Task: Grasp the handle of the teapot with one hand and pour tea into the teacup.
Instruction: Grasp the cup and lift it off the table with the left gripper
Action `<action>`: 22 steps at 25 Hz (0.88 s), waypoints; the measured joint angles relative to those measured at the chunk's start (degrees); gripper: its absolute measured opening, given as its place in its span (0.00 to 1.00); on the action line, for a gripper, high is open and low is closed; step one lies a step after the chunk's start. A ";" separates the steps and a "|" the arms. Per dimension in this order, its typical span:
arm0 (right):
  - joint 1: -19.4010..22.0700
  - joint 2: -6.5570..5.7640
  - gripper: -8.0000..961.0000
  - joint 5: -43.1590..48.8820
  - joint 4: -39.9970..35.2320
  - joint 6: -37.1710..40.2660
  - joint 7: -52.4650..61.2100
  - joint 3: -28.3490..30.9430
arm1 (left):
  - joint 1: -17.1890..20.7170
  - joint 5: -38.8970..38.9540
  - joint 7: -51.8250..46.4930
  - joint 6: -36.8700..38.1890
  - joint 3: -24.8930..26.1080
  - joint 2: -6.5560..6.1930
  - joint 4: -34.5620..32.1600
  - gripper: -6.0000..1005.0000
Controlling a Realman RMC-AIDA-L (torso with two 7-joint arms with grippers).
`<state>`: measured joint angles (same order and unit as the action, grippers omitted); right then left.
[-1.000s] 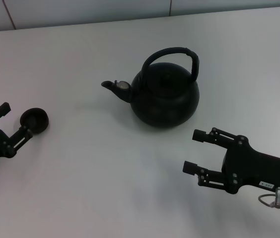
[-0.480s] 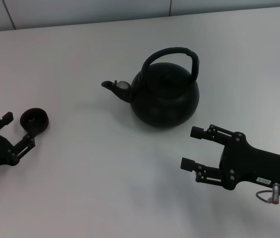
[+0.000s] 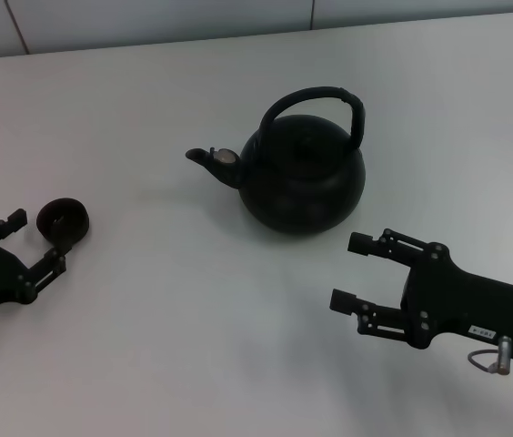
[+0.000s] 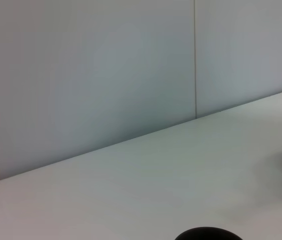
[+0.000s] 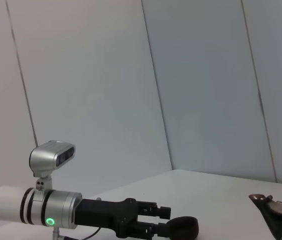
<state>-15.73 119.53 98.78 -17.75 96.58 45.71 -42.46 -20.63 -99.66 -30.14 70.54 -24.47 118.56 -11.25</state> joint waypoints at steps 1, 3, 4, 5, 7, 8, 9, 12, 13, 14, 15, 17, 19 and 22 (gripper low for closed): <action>-0.02 0.01 0.82 0.00 0.00 0.00 0.00 0.15 | 0.00 0.00 0.00 0.00 0.00 0.00 0.00 0.69; -0.09 0.05 0.82 0.01 0.00 0.00 0.00 0.36 | -0.15 0.01 0.00 -0.30 -0.01 0.00 0.01 0.69; -0.12 0.07 0.82 0.00 0.00 0.00 0.00 0.45 | -0.44 0.01 0.00 -0.82 -0.10 0.03 0.08 0.69; -0.15 0.10 0.82 0.00 0.00 0.00 0.00 0.49 | -0.44 0.01 0.00 -0.82 -0.10 0.03 0.08 0.69; -0.16 0.10 0.82 0.01 0.00 0.00 0.00 0.53 | -0.57 0.00 0.00 -1.02 -0.18 0.06 0.08 0.69; -0.19 0.11 0.82 0.01 0.00 0.00 0.00 0.55 | -0.84 0.01 0.00 -1.29 -0.24 0.11 0.09 0.69; -0.26 0.11 0.82 0.00 0.00 0.00 0.00 0.56 | -0.84 0.01 0.00 -1.29 -0.24 0.11 0.09 0.69; -0.51 0.09 0.82 0.01 0.00 0.01 0.02 0.56 | -1.56 0.00 0.00 -1.97 -0.95 0.11 0.09 0.69; -0.61 0.07 0.82 0.01 0.00 0.00 0.11 0.56 | -1.56 0.00 0.00 -1.97 -0.95 0.11 0.09 0.69; -0.69 0.01 0.82 0.01 0.00 -0.09 0.25 0.56 | -1.70 0.00 0.00 -2.10 -1.05 0.11 0.11 0.69; -0.75 -0.02 0.82 0.01 -0.01 -0.23 0.38 0.56 | -1.70 0.00 0.00 -2.10 -1.05 0.11 0.11 0.69; -0.79 -0.06 0.82 0.01 0.00 -0.52 0.51 0.55 | -2.39 -0.01 -0.01 -2.82 -1.15 0.09 0.58 0.69; -0.84 -0.09 0.82 0.01 0.00 -0.61 0.52 0.54 | -2.64 0.00 -0.01 -3.19 -1.17 0.09 0.75 0.69; -0.87 -0.09 0.82 0.00 0.00 -0.63 0.54 0.54 | -3.02 0.00 -0.01 -3.52 -1.24 0.09 0.85 0.69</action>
<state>-16.61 119.44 98.79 -17.75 95.95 46.24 -41.92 -23.65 -99.67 -30.15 67.02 -25.71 118.65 -10.40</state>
